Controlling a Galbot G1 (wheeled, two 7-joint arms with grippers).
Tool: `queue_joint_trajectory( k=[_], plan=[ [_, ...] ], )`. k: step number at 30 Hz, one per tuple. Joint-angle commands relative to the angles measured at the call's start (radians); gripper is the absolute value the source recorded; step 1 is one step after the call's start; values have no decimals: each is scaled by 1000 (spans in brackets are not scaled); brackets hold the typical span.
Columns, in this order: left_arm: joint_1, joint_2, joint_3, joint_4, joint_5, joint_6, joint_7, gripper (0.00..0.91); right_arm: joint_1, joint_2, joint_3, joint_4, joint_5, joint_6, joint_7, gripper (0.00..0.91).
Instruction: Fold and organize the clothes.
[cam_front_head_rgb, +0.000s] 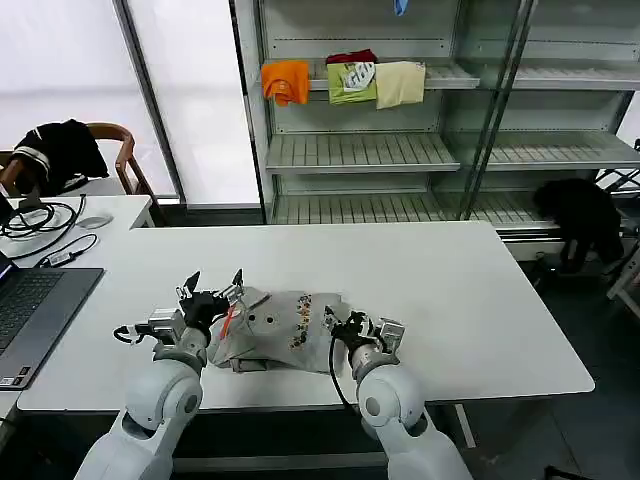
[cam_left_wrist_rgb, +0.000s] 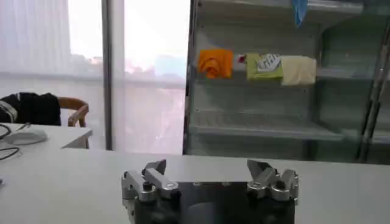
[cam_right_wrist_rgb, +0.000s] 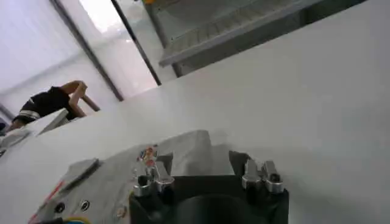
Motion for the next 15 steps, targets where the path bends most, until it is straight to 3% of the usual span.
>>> queue_joint_trajectory(
  k=[1,10,13,15],
  plan=[
    [17,19,-45,-3,7,1,-5,907,5,11,-20,-20,32,0,26,312],
    [32,9,-46,-15,7,1,-5,907,-28,1,-20,0,32,-1,30,322],
    [35,4,-41,-16,8,1,-5,907,-34,-5,-19,6,32,-1,30,0],
    [36,0,-40,-16,10,1,-5,907,-34,-10,-16,7,30,-1,29,0]
  ],
)
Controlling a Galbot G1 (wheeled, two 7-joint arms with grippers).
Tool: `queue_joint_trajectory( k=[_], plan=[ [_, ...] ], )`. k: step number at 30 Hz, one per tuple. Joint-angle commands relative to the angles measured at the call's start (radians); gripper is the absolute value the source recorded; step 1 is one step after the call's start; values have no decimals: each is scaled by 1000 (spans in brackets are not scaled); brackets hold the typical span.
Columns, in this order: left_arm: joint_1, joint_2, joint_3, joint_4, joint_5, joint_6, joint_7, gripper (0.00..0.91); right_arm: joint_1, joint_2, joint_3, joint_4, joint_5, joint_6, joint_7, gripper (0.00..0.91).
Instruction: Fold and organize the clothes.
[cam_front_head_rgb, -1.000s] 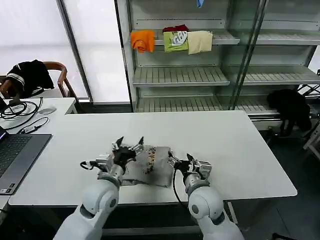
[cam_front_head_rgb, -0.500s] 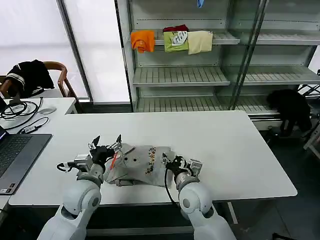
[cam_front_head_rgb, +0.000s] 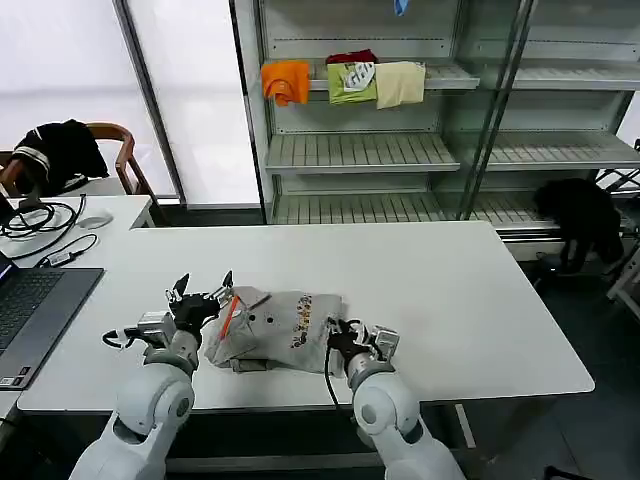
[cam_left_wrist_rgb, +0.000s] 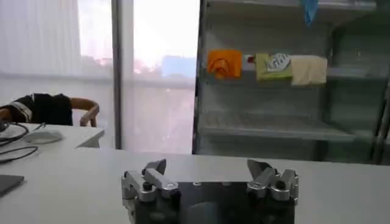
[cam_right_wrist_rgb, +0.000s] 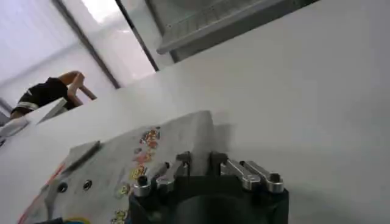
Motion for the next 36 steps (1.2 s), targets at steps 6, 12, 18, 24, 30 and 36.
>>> queue_joint_trajectory(
  k=[6,12,18,24,30,36],
  plan=[
    [10,-8,-6,-1,7,0,-2,907,2,-72,5,33,15,-1,-5,0],
    [18,-14,-10,-3,13,-1,-2,907,12,-143,21,36,21,-2,-27,0],
    [25,-24,-9,-12,15,0,-2,907,30,-246,56,39,43,-2,-62,0],
    [29,-52,5,-22,27,1,-4,907,70,-320,109,-22,30,-2,-122,403],
    [44,-67,5,-37,35,4,-6,907,67,-321,127,-33,-42,-2,-125,907],
    [76,-71,-20,-71,36,16,-11,907,24,-306,138,76,-78,-1,-112,907]
  ],
)
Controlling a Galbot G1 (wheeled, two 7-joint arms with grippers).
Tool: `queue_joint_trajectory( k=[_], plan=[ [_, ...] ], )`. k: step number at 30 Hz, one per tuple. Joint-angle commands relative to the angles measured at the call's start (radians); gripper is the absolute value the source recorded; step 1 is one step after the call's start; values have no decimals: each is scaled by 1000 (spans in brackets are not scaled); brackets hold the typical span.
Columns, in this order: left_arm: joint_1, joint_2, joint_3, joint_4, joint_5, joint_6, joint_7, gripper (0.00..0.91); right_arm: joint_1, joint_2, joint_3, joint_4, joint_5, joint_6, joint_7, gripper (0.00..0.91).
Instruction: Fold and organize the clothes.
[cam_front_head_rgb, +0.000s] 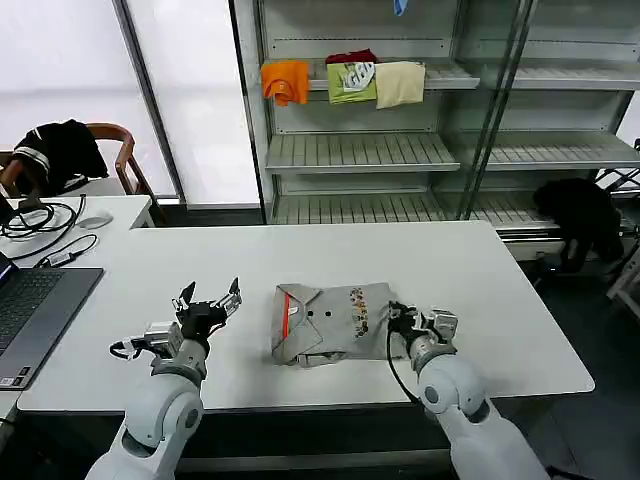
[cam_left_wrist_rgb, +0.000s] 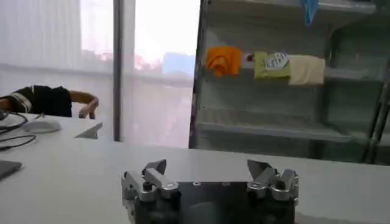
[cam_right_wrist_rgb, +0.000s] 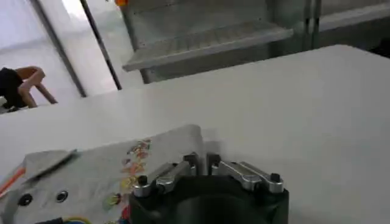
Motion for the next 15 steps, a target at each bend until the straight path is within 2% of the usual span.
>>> queue_joint_trajectory(
  k=[1,7,15],
  plan=[
    [42,-12,-20,-39,8,8,-2,907,-42,-34,18,123,-89,1,-23,907],
    [75,-26,-40,-63,19,6,-1,907,-93,-50,-72,262,-130,-2,-36,907],
    [94,-38,-42,-73,23,6,-2,907,-98,-61,-219,230,-213,-3,-40,907]
  ],
)
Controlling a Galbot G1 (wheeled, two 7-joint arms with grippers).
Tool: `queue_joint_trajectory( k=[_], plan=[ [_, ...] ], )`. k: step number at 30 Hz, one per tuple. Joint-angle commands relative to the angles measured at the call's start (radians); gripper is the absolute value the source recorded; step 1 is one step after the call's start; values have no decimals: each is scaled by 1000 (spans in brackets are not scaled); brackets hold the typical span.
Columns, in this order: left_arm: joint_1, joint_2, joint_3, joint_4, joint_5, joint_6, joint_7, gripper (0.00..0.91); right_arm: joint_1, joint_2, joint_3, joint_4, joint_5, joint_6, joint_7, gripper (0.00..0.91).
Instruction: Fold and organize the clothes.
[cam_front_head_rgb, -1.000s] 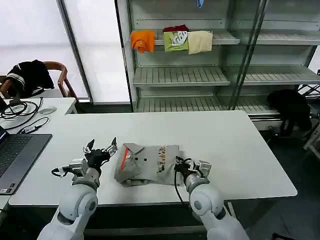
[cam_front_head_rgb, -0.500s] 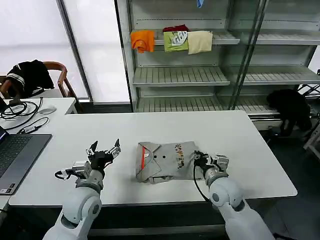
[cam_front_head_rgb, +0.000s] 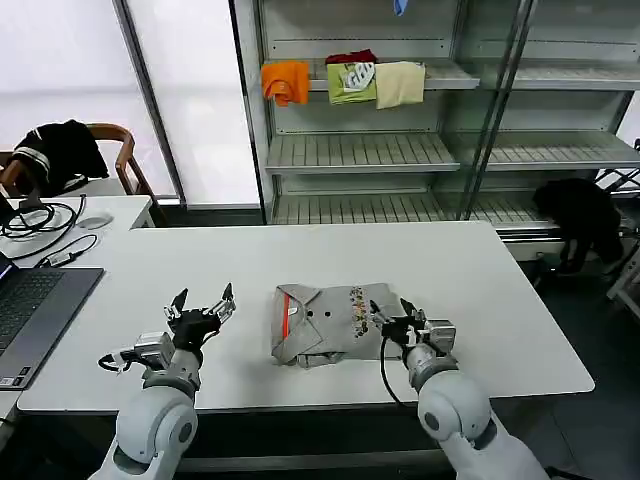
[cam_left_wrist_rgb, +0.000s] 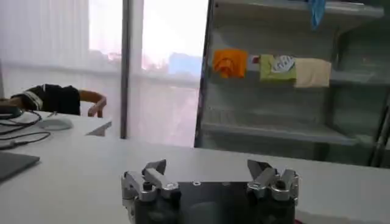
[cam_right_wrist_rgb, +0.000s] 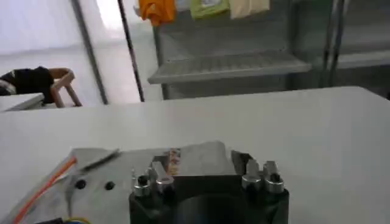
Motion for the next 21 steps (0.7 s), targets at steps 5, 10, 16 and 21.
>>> queue_joint_trajectory(
  k=[5,10,16,21],
  plan=[
    [35,-22,-2,-14,12,0,1,907,-31,3,-200,45,-98,-1,7,907],
    [40,-18,-2,-12,11,-1,2,907,-37,11,-211,18,-98,-3,38,907],
    [43,-17,-2,-16,11,-1,1,907,-44,-2,-200,15,-103,-3,52,907],
    [41,-18,3,-9,11,-2,1,907,-57,-18,-192,9,-93,-4,50,907]
  ],
)
